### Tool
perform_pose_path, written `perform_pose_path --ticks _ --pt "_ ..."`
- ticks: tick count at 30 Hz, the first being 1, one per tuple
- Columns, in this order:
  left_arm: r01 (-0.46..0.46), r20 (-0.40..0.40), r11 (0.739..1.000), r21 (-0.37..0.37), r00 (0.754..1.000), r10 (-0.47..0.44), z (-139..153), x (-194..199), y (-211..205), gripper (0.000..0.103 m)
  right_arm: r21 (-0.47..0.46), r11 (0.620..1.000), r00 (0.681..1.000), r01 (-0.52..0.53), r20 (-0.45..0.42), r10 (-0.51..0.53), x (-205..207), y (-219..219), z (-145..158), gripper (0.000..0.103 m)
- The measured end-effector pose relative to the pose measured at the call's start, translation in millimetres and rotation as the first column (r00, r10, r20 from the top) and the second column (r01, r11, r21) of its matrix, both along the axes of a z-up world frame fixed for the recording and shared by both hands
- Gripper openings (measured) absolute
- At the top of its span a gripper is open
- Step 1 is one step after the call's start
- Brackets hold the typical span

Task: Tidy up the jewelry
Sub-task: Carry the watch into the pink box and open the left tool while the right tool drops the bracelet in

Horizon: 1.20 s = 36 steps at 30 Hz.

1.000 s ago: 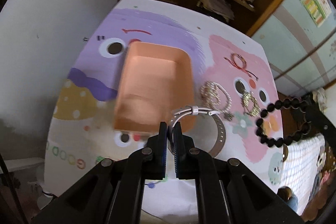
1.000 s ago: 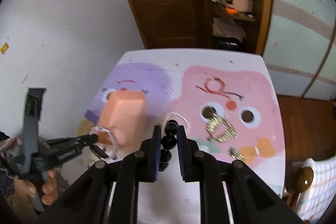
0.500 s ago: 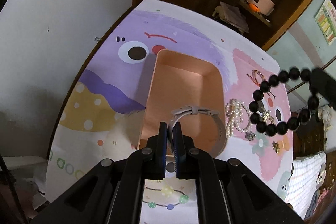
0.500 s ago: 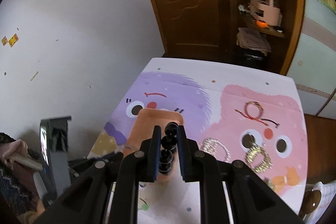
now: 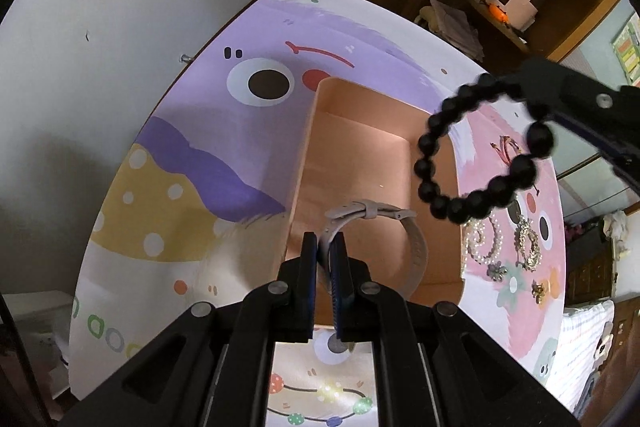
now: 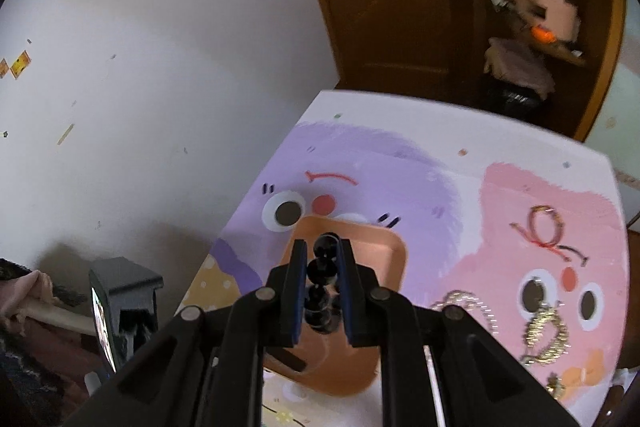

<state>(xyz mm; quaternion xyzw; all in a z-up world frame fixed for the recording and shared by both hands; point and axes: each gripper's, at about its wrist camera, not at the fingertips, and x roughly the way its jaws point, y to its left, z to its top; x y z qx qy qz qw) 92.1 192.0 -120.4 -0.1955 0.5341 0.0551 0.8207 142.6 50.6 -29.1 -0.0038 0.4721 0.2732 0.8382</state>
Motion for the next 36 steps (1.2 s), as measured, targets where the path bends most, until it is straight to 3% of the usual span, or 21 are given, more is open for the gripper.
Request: perform_pose_path --ticks 8,17,20,30,32,34,36 --pt "0.008 -0.016 1.000 -0.007 1.000 -0.008 -11 0 -1 0.005 0.008 0.999 0.996 -0.040 -0.077 0.040 14 12 -29 0.015" --pt "0.028 -0.003 1.000 -0.008 1.000 -0.028 -11 -2 -7 0.022 -0.111 0.993 0.992 -0.031 -0.127 0.017 25 7 -68 0.015" --pt "0.038 0.005 0.999 0.000 0.999 -0.038 -9 -3 -11 0.024 -0.167 0.985 0.994 -0.034 -0.108 0.016 25 5 -73 0.015" --pt "0.046 0.014 0.999 0.025 0.999 -0.046 -2 -9 -16 0.027 -0.119 0.993 0.994 -0.022 -0.111 0.008 23 -8 -68 0.021" --pt "0.048 0.017 0.998 0.031 0.999 -0.049 1 -11 -18 0.031 -0.105 0.994 0.994 -0.026 -0.108 0.014 18 -11 -66 0.021" --pt "0.046 0.024 0.998 0.038 0.999 -0.047 4 -14 -20 0.046 -0.103 0.994 0.994 -0.023 -0.105 0.012 13 -14 -64 0.021" --pt "0.048 0.037 0.998 0.050 0.998 -0.050 8 -16 -23 0.050 -0.098 0.995 0.994 -0.019 -0.108 0.008 7 -19 -63 0.021"
